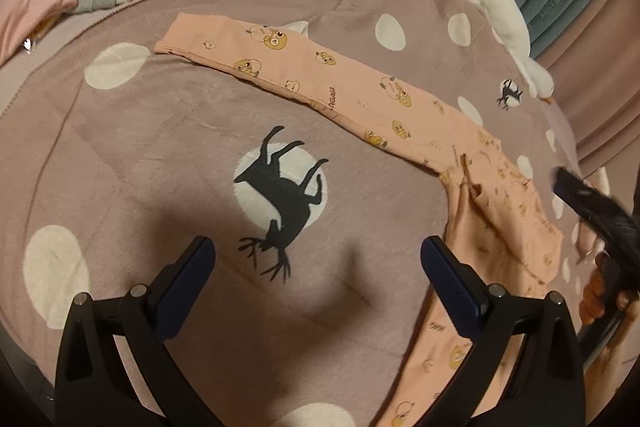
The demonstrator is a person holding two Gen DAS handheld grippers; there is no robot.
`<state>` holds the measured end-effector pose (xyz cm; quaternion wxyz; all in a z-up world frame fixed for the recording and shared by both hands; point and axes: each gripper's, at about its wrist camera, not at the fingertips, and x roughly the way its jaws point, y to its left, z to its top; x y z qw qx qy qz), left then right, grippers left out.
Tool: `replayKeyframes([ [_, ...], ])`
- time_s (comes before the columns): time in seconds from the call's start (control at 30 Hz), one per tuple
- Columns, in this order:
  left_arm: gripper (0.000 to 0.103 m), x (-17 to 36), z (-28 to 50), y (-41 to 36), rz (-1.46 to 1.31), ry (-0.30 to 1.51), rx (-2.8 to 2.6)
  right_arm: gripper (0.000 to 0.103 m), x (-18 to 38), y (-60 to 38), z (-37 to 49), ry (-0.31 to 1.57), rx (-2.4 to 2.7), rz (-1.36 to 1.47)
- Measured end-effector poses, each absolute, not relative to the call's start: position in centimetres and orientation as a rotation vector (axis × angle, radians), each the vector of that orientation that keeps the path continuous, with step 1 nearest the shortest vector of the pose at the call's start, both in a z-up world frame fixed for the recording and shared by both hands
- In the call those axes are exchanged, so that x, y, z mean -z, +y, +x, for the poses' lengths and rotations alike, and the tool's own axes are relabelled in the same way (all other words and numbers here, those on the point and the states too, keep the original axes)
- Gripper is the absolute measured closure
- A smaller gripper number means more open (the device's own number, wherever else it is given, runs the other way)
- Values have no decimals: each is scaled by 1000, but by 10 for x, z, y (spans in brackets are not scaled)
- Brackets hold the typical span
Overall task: Fold small clothes
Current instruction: 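Carry the held sleeve across the garment body and release it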
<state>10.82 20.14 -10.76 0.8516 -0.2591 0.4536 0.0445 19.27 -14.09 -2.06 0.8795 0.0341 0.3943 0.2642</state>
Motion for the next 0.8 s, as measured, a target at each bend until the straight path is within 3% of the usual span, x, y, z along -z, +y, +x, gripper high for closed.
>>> replayKeyframes([
  [0.1, 1, 107, 114, 208, -574, 952, -88, 40, 21, -169, 195, 823, -551, 226],
  [0.2, 1, 107, 122, 221, -632, 934, -73, 42, 44, -167, 200, 877, -457, 183],
  [0.27, 2, 109, 127, 234, -693, 914, -65, 66, 59, -158, 203, 906, -454, 154],
  [0.37, 8, 114, 137, 255, -790, 894, -60, 81, 83, -137, 207, 923, -439, 111],
  [0.57, 20, 137, 163, 298, -1003, 851, -38, 86, 121, -97, 219, 1006, -485, 77],
  [0.63, 22, 144, 173, 309, -1027, 848, -65, 86, 118, -83, 210, 957, -498, -19],
  [0.8, 24, 150, 190, 331, -1089, 762, -96, 86, 97, -114, 195, 909, -604, 88],
])
